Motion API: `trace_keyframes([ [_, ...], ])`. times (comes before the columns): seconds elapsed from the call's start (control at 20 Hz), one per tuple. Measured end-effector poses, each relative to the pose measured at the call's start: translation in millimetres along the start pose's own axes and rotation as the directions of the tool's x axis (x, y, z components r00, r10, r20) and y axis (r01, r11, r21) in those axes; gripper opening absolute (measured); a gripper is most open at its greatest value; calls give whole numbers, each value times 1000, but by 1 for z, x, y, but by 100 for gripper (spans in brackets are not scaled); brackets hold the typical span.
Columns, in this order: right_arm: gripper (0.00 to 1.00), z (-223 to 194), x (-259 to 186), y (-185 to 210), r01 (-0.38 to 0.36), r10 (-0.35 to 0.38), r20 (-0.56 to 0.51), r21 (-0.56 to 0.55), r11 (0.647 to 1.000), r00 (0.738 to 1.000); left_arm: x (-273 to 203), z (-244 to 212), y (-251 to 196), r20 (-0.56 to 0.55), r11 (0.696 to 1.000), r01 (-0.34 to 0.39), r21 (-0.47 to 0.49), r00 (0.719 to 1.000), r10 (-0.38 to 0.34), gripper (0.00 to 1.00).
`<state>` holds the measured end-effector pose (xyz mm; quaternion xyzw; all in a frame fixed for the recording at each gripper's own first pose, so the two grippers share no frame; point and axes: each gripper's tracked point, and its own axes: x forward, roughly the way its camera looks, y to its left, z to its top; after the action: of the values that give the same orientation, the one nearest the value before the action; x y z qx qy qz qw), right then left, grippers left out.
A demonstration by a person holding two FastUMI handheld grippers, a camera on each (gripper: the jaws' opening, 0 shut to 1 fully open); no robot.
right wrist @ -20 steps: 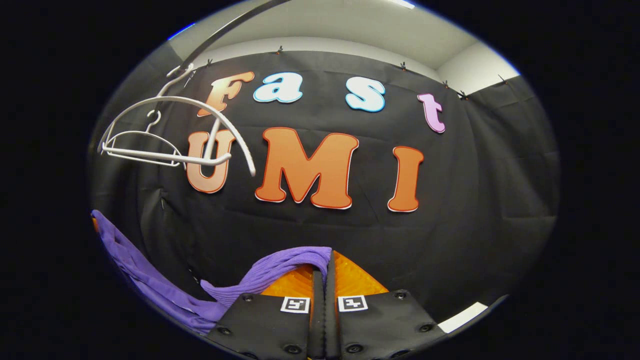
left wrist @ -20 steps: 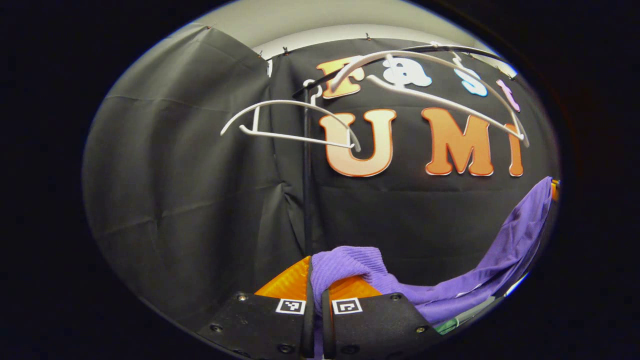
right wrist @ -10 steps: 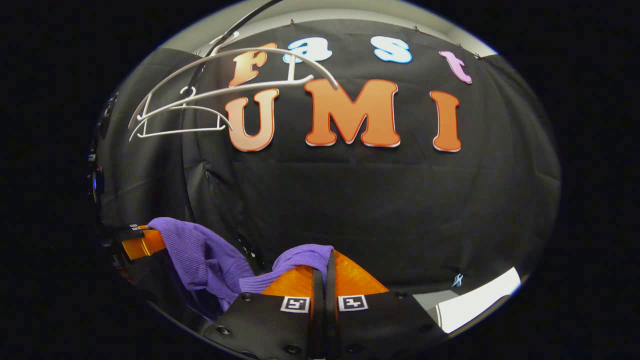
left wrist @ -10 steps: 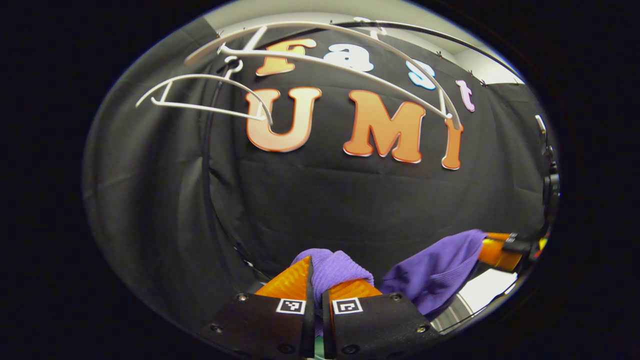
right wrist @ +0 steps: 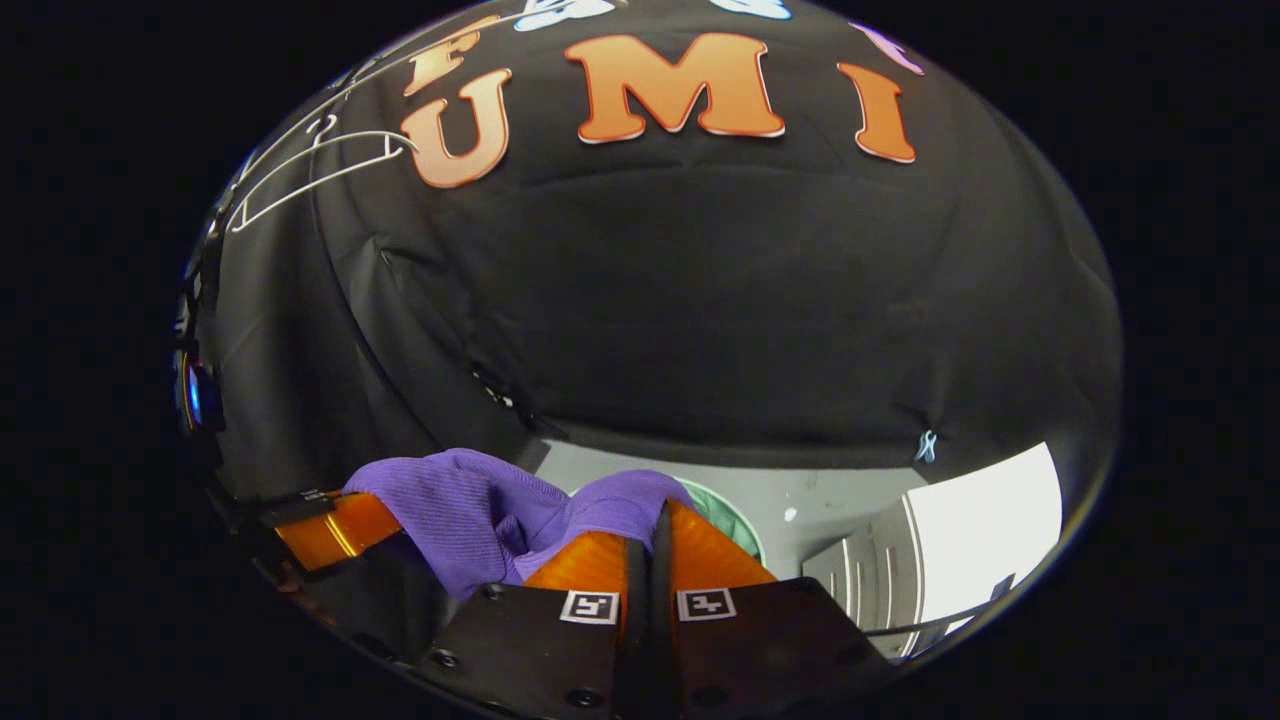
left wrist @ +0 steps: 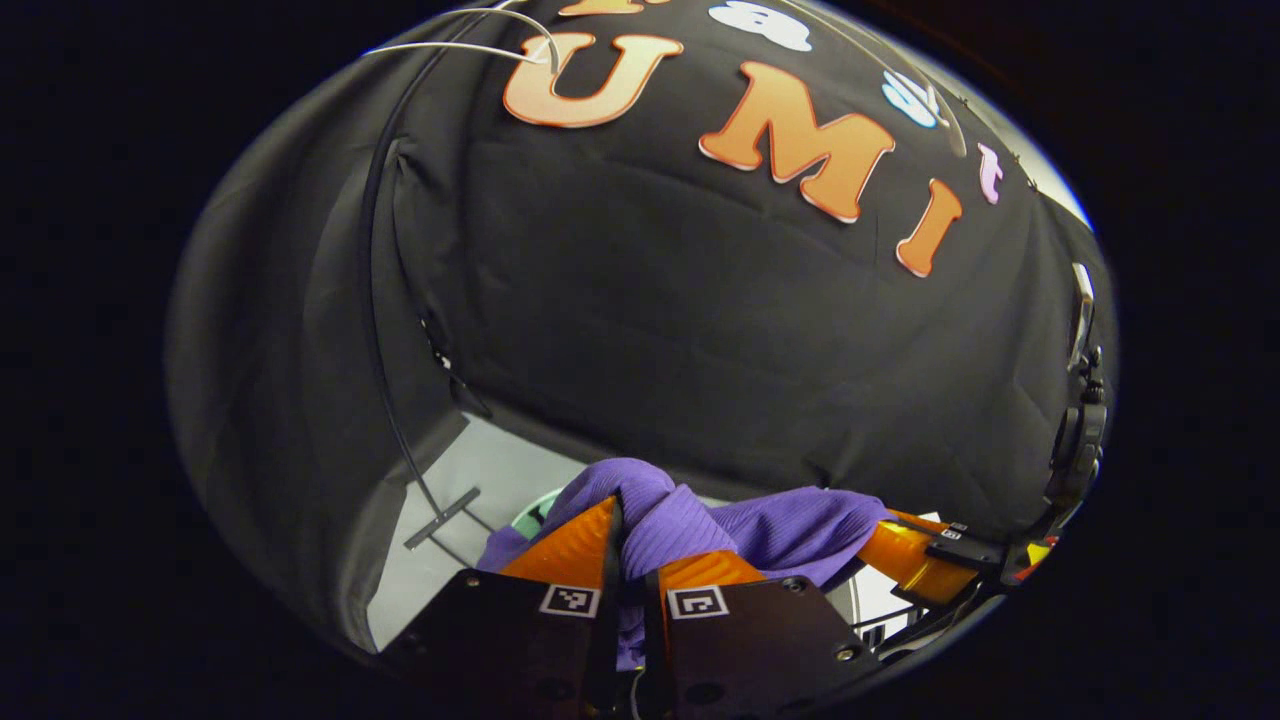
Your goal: Grasp the clothes on the hanger with both hands and then place them into the laundry hamper below.
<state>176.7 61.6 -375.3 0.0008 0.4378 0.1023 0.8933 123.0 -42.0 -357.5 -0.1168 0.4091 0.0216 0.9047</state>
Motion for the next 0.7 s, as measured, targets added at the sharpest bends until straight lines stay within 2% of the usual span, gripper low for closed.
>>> trace_keyframes([
  [0.15, 8, -23, 9, -1, 1, -1, -75, 6, 1000, 997, -4, -27, -15, -77, 998, 56, 35, 996, -53, 16],
  [0.25, 9, -23, 12, 1, -11, 12, -94, 13, 1000, 996, -3, -27, -14, -83, 997, 60, 56, 995, -55, 20],
  [0.3, 14, -25, 9, 2, -14, 15, -104, 14, 1000, 994, -1, -24, -15, -74, 996, 56, 66, 996, -51, 20],
  [0.35, 19, -27, 9, 5, -24, 25, -109, 18, 1000, 994, 2, -23, -16, -62, 996, 54, 74, 997, -49, 27],
  [0.45, 54, -22, 11, 12, -57, 60, -92, 38, 998, 994, 4, -23, -19, -61, 994, 50, 100, 997, -44, 55],
  [0.5, 68, -21, 12, 5, -33, 35, -96, 18, 999, 995, 3, -22, -18, -63, 992, 39, 121, 998, -32, 68],
  [0.6, 97, -22, 10, 1, -29, 31, -92, 23, 999, 995, 5, -18, -16, -55, 990, 28, 135, 998, -21, 92],
  [0.65, 89, -20, 11, 5, -30, 32, -87, 28, 999, 996, 3, -17, -15, -49, 991, 27, 132, 999, -20, 92],
  [0.7, 98, -17, 11, 6, -31, 33, -81, 30, 999, 996, 2, -15, -13, -44, 992, 26, 127, 999, -21, 92],
])
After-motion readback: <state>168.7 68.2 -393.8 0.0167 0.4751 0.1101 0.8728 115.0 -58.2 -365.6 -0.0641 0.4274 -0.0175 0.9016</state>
